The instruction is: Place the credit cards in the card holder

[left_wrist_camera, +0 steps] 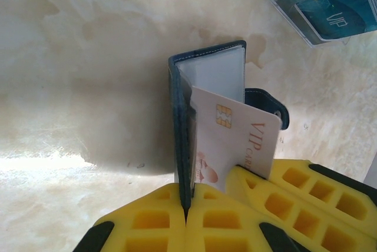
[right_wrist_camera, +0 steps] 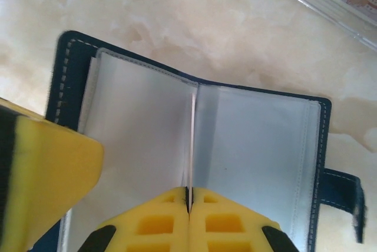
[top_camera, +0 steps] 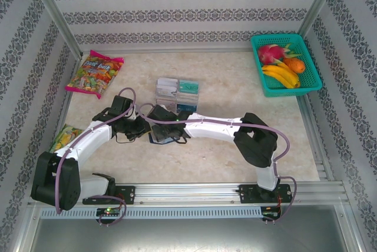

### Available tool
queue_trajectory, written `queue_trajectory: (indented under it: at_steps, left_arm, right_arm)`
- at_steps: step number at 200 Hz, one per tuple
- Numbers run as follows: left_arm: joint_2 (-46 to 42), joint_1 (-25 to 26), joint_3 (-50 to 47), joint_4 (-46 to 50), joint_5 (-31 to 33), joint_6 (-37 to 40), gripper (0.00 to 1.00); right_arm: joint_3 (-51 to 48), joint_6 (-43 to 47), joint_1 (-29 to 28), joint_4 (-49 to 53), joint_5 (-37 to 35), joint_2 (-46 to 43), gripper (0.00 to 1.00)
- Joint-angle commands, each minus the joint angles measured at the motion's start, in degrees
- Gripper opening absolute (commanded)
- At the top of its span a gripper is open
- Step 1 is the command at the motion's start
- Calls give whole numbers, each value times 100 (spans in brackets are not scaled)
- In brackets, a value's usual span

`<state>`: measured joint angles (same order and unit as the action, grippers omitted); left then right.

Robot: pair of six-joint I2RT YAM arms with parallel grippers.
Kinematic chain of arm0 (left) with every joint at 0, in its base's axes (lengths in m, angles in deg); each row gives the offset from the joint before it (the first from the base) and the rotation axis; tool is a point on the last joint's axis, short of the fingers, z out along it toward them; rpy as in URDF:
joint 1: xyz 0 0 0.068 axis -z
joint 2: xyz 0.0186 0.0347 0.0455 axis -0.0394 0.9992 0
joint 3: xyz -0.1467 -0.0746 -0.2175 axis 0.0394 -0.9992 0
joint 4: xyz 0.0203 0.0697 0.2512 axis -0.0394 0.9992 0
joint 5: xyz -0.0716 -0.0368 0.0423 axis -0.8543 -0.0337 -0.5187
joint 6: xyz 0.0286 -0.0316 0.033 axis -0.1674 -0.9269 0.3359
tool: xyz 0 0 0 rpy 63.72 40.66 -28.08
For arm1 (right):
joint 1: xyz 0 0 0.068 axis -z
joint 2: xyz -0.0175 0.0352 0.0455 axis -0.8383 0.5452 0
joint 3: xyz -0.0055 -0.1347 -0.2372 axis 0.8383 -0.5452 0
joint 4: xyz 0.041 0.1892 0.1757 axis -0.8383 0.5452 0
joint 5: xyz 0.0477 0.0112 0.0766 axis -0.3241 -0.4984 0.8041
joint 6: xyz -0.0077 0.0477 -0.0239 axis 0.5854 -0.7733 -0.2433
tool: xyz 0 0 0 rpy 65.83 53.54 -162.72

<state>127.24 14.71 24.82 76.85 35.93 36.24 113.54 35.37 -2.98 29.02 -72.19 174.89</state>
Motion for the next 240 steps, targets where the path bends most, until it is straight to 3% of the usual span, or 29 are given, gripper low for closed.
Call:
queue_trajectory:
  at_steps: [1,21,63,145,240]
  left_arm:
    - [130,82,-81,3,192,152,0]
    - [455,81,-323,-146,436,313,0]
    - [924,82,-643,-638,356,277,0]
    - [546,82,-476,-427,247,164,0]
    - [-280,126,-192,-176,-3,-235,0]
  right_arm:
    - [-413,-46,266,-114,75,-412,0]
    - [-687,-49,440,-218,164,-599,0]
    - [-1005,-57,653,-479,475,-742,0]
    - [-469,-40,280,-296,899,-233,0]
    - [512,-56,-213,776,-246,290,0]
